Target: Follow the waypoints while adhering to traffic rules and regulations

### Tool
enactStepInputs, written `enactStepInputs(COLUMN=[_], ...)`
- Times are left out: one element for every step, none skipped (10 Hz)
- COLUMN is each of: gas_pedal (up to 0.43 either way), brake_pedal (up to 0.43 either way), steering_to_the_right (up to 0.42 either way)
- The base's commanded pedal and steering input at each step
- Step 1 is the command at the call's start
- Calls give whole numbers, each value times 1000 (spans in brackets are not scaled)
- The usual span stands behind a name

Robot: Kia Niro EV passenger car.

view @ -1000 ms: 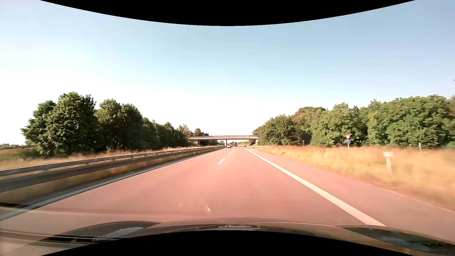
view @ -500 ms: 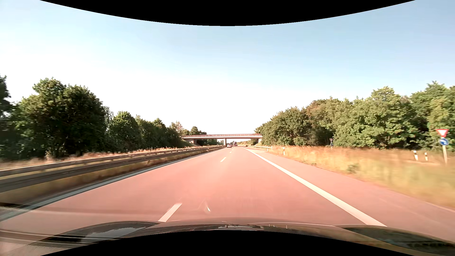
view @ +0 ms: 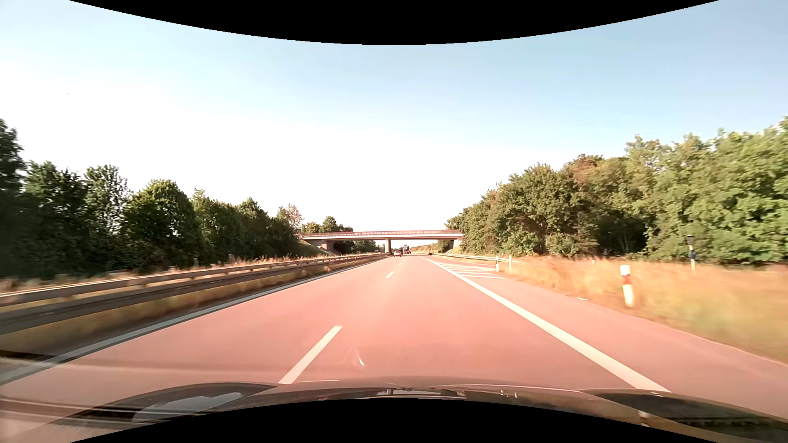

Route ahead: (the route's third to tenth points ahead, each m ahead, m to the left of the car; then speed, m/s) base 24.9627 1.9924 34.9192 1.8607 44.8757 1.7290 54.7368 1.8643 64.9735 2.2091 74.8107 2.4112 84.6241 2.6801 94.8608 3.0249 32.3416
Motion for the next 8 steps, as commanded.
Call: enactStepInputs(gas_pedal=[311,311,311,311,311,311,311,311], brake_pedal=[6,6,6,6,6,6,6,6], steering_to_the_right=[-4,-4,-4,-3,-2,-2,-2,-2])
